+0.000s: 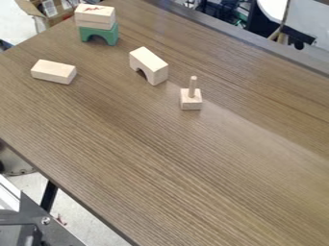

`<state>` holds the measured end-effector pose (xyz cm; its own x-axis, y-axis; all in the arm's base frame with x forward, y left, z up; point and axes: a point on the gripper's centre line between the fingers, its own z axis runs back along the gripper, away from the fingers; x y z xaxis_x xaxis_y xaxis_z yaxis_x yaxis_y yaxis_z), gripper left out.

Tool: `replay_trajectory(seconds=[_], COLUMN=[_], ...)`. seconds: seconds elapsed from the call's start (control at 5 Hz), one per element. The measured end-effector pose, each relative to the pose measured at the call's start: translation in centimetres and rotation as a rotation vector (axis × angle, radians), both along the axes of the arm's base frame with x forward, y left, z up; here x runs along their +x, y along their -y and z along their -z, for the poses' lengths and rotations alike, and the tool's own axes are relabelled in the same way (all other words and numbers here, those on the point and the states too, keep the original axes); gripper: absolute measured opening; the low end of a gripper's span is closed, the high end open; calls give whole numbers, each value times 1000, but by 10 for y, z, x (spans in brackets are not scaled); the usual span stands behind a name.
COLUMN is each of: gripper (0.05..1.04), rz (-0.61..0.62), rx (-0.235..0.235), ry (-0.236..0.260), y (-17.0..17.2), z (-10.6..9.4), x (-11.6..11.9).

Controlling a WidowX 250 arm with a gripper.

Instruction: Put the wood block on top of the wood block

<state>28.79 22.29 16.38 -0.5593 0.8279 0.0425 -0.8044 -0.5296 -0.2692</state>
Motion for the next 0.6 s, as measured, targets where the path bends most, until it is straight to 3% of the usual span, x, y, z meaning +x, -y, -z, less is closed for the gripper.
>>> replay_trajectory(seconds=[0.2, 0.6], gripper=[1000, 1000], rz=[0, 40], rx=[-21, -14], ry=[-28, 7], y=[1, 8], z=[12, 22], x=[-1, 36])
